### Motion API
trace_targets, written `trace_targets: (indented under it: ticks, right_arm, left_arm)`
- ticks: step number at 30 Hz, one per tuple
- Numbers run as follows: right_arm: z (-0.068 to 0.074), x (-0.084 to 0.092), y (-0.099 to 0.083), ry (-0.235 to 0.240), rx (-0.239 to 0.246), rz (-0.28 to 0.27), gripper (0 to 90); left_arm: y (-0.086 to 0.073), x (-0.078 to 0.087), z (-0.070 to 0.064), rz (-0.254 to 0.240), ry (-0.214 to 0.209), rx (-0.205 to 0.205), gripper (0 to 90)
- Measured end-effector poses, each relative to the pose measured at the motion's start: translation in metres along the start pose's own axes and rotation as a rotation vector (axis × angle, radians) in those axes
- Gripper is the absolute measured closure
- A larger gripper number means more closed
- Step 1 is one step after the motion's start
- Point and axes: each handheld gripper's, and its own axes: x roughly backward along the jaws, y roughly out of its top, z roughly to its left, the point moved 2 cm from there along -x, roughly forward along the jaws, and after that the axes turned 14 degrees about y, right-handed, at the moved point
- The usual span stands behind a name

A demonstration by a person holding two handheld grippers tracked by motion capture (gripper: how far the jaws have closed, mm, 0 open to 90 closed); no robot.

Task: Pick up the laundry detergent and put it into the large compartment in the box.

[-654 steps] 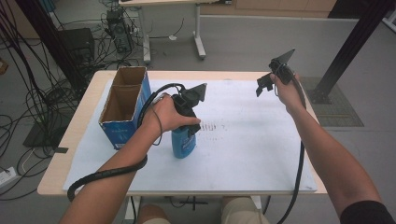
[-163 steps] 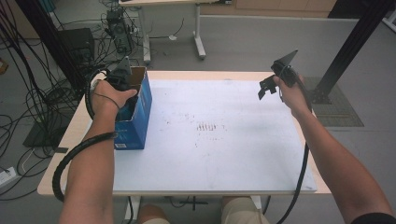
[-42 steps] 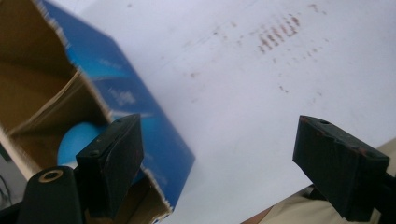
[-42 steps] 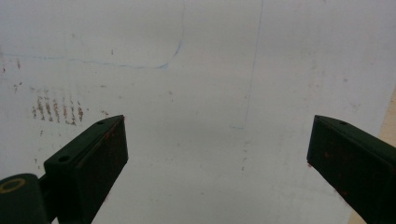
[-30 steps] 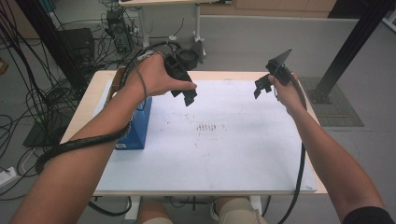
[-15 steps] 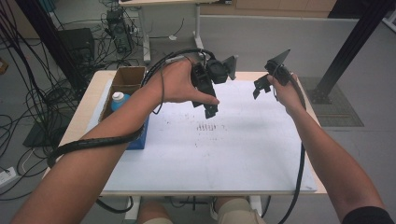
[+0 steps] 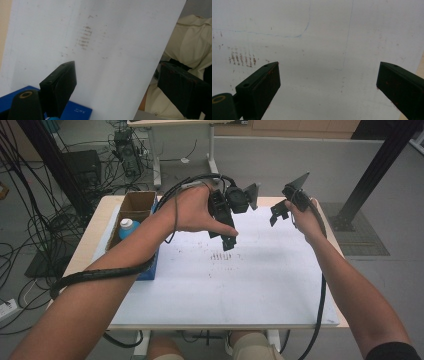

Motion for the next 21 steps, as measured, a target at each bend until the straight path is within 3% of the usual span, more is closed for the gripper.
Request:
trace_targets:
  ticks: [21]
  right_arm:
    - [-0.0011, 0.0031, -0.0026, 0.0, -0.001, -0.006, 5.2]
  left_arm:
    - [0.0006, 0.0017, -0.0009, -0.011, -0.005, -0.01, 15.7]
